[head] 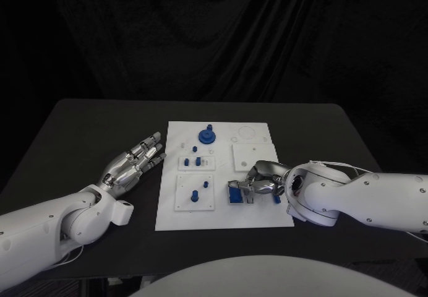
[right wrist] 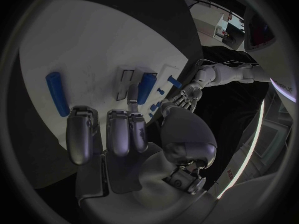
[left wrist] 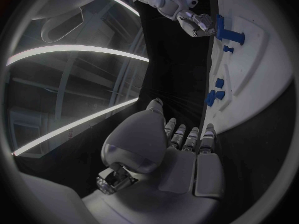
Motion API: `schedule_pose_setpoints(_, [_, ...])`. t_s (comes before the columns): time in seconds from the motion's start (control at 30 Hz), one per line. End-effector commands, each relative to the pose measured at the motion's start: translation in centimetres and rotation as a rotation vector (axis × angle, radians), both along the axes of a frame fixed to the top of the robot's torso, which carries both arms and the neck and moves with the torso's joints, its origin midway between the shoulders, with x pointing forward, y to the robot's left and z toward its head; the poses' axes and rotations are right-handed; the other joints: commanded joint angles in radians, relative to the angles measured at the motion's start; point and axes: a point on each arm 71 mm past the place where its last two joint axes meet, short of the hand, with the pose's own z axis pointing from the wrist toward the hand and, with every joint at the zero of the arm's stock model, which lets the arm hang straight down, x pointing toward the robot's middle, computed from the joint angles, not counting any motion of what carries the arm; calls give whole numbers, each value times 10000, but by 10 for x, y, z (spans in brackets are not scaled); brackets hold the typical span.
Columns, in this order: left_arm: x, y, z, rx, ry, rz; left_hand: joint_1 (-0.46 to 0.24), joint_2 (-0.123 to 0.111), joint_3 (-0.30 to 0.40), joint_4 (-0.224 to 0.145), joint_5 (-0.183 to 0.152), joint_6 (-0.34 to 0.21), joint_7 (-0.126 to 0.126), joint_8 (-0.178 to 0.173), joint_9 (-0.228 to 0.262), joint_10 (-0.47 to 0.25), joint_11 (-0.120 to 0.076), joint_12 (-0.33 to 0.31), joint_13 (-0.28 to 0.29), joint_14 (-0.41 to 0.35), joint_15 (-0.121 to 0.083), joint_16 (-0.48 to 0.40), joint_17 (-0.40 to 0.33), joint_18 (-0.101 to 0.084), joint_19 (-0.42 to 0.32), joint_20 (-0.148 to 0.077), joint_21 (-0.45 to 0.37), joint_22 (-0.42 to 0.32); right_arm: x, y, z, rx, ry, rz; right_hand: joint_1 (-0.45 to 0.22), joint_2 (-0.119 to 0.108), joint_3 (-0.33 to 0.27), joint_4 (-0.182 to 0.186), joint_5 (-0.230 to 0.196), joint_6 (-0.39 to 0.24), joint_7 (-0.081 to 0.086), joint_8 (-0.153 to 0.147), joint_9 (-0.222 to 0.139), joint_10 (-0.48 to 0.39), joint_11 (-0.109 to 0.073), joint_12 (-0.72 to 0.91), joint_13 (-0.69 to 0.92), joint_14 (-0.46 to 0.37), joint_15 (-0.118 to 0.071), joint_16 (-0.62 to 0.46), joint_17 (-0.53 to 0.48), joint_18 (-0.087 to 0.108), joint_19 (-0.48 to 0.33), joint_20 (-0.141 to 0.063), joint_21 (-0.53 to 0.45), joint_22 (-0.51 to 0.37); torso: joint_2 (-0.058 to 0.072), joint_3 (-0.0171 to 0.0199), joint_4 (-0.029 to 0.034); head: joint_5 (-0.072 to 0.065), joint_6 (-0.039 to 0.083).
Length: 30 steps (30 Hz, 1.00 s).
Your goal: Assemble the parts on the task board
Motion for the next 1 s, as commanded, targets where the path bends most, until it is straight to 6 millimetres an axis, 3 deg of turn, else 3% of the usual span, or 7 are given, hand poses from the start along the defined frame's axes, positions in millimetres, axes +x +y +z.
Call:
schedule_pose_setpoints(0.03, [0,-1,5,-527,-486,2,83,23,16,-65,46,-11,65,14,13,-1,87,44,-2,-4,71,-37,-10,43,-12,58,51,-6,-1,-1,1,-41,-180,-14,-81,8,-57,-6,-51,42,4,-63,9,1040,70,27,2629,755,38,-29,839,79,527,62,-58,2216,-4,-4,-11,37,0])
schedule_pose_setpoints(0.43, [-1,0,4,-508,-482,34,106,28,25,-90,68,-25,83,10,11,-8,84,42,-4,-4,80,-37,-10,42,-13,63,50,-12,-5,-18,24,413,-1028,-213,907,52,-275,-119,769,107,-42,-18,193,1040,29,27,2629,777,3,29,942,61,563,30,8,2242,2,8,-1,39,0])
schedule_pose_setpoints(0.53, [-1,0,4,-491,-480,53,110,30,27,-93,70,-15,85,11,12,-5,83,47,-3,-4,80,-37,-10,41,-11,64,52,-9,-2,-27,35,123,-1000,-302,952,46,-295,-118,814,93,-38,-26,199,1040,30,27,2629,776,4,28,936,59,566,29,15,2244,6,13,-2,21,0])
schedule_pose_setpoints(0.7, [-1,0,4,-470,-482,70,111,29,26,-95,71,-2,86,13,14,-2,82,51,-1,-4,81,-37,-10,41,-5,64,56,1,-1,-47,46,-835,-885,-383,1216,33,-428,-100,1376,-43,6,-135,202,1040,67,27,2629,770,33,25,917,57,568,48,17,2246,-5,14,-20,7,0])
schedule_pose_setpoints(0.73, [-1,-1,4,-472,-484,68,112,28,26,-97,71,0,86,14,15,2,81,55,0,-4,81,-37,-10,41,-3,64,58,5,0,-51,47,-1083,-895,-383,1378,0,-422,-173,1797,-55,6,-154,202,1040,71,27,2629,771,33,29,926,57,567,49,17,2246,-11,9,-20,-4,0])
schedule_pose_setpoints(0.8, [-1,-1,4,-478,-484,63,112,28,26,-97,71,0,86,14,15,2,81,55,0,-4,81,-37,-10,41,-3,64,58,5,0,-57,47,-1477,-912,-390,1853,-124,-368,-359,3111,-107,18,-233,184,1040,81,27,2629,772,39,39,942,52,574,53,36,2253,-18,3,-10,-23,0])
schedule_pose_setpoints(1.0, [-1,0,4,-473,-489,71,113,25,24,-99,72,-2,86,14,14,2,81,55,0,-4,83,-37,-10,41,-5,65,55,-2,-8,-72,35,-2867,-873,-377,1898,-236,-439,-339,3215,-113,32,-267,170,1040,90,27,2629,775,50,47,957,57,566,65,17,2245,-23,-28,1,35,0])
